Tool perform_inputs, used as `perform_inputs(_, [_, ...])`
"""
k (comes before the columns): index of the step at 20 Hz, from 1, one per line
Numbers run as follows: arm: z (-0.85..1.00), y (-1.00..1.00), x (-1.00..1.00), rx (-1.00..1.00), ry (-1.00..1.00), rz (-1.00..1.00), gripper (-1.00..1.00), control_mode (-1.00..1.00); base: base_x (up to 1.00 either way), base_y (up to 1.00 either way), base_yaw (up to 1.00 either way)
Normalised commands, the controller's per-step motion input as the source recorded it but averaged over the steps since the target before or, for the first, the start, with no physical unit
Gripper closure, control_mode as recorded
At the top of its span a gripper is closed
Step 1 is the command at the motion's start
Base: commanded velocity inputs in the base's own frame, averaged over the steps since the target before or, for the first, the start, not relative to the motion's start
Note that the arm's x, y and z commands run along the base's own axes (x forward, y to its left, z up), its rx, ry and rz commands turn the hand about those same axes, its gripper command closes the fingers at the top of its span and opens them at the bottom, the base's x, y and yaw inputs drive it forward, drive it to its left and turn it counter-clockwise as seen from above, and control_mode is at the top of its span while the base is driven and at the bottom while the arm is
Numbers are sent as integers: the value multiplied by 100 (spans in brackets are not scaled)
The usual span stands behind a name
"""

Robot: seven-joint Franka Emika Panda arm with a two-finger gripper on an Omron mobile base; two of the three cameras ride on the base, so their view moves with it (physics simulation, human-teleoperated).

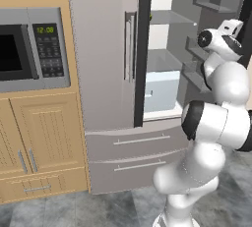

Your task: Retrieve the kiwi and pear from the fridge and place them into the bowl on the dining table.

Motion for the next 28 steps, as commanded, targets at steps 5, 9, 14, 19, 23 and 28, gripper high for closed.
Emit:
perform_inputs(5, [61,38,-95,32,-48,0,-100,-100,0,0,0])
perform_inputs(9, [48,94,-58,36,-35,-3,-100,-100,0,0,0])
perform_inputs(14, [-5,100,-17,48,-5,-5,-100,-100,0,0,0])
perform_inputs(19, [-18,100,-6,62,1,-4,-100,-100,0,0,0])
perform_inputs(23, [-21,100,-14,61,0,-1,-100,-100,0,0,0])
perform_inputs(28, [-37,100,-14,54,0,0,-100,-100,0,0,0])
